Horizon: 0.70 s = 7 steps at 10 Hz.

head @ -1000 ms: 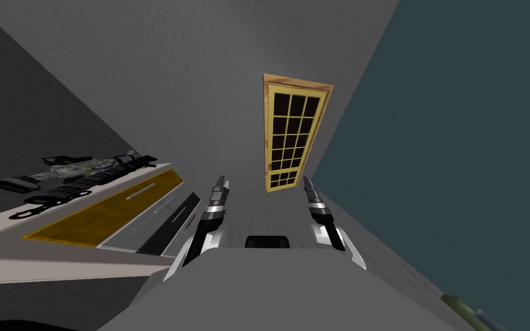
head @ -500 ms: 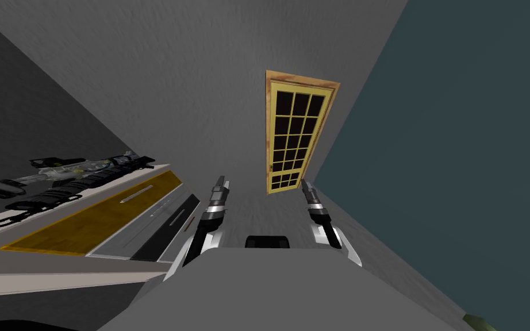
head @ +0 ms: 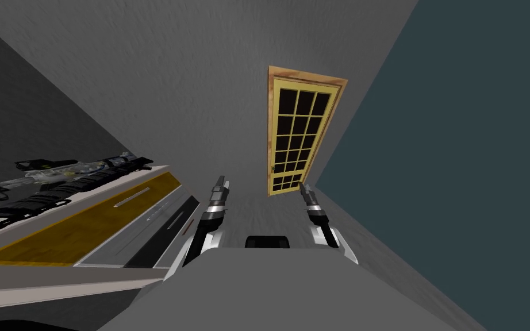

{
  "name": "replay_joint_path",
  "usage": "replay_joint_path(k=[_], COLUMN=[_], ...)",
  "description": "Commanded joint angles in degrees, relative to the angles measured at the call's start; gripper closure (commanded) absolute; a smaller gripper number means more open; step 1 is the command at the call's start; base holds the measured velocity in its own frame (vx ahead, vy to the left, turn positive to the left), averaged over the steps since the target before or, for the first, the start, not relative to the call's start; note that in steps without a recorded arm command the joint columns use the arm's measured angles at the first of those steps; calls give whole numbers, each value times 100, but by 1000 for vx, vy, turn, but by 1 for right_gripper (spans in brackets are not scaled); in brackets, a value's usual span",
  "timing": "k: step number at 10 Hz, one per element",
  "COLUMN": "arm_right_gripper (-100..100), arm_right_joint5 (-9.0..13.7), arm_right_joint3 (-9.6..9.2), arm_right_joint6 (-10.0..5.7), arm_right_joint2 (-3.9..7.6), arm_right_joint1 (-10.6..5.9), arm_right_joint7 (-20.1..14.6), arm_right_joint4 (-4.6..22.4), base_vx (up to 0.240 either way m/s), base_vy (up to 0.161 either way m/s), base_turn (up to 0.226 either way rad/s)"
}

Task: Pull the door open

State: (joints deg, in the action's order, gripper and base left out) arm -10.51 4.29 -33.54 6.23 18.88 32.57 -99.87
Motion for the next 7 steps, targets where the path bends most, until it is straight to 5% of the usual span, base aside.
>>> replay_joint_path(k=[1, 7], arm_right_gripper=[-100, -100], arm_right_joint5=[-39, -183], arm_right_joint3=[23, 97], arm_right_joint6=[-65, -319], arm_right_joint2=[15, 58], arm_right_joint1=[-67, -268], arm_right_joint7=[140, 630], arm_right_joint4=[214, 974], base_vx=[119, 100], base_vy=[17, 20], base_turn=[27, 28])
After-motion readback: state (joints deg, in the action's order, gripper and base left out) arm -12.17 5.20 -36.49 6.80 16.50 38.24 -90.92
